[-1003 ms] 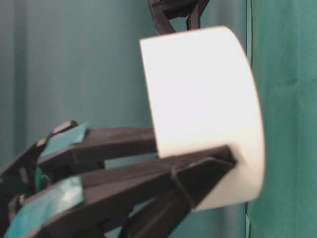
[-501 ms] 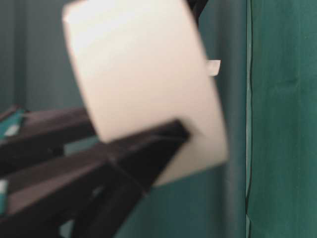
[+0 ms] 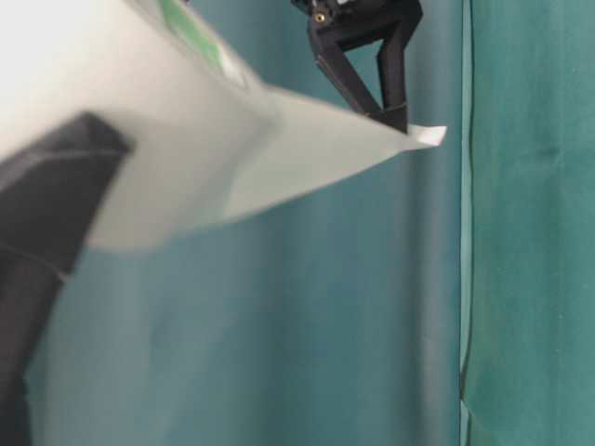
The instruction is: Peel off the duct tape with your right arm.
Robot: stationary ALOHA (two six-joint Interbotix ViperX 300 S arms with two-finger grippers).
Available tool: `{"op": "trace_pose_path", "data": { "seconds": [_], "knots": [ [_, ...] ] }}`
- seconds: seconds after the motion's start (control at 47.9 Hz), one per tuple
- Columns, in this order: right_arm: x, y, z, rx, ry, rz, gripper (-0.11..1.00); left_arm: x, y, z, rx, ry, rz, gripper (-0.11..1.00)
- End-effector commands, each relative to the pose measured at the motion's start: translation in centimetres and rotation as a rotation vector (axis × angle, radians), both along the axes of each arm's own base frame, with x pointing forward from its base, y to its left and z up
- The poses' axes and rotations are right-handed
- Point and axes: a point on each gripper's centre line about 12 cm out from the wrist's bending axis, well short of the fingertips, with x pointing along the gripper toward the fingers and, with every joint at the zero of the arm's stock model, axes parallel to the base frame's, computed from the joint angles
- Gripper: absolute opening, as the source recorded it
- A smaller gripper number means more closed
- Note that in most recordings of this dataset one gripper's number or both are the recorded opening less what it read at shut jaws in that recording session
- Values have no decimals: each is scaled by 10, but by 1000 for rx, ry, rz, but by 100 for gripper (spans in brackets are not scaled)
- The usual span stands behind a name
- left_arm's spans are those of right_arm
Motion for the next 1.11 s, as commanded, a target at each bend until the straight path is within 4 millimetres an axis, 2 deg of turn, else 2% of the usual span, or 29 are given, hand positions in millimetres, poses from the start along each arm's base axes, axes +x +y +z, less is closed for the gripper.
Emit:
{"op": "trace_pose_path", "data": {
  "seconds": [0.0, 0.439, 0.668, 1.086],
  "knots": [
    [-2, -16, 1, 7, -1, -53, -10, -15, -6, 42, -61, -129, -32, 21],
    [-3, -15, -5, 13, 21, -53, -10, -17, 13, 58, -68, -310, -29, 21],
    [-2, -16, -13, 21, 50, -54, -10, -16, 28, 62, -56, -350, -5, 21],
    [-3, -15, -19, 30, 77, -53, -10, -28, 42, 90, -13, -517, -11, 21]
  ]
}}
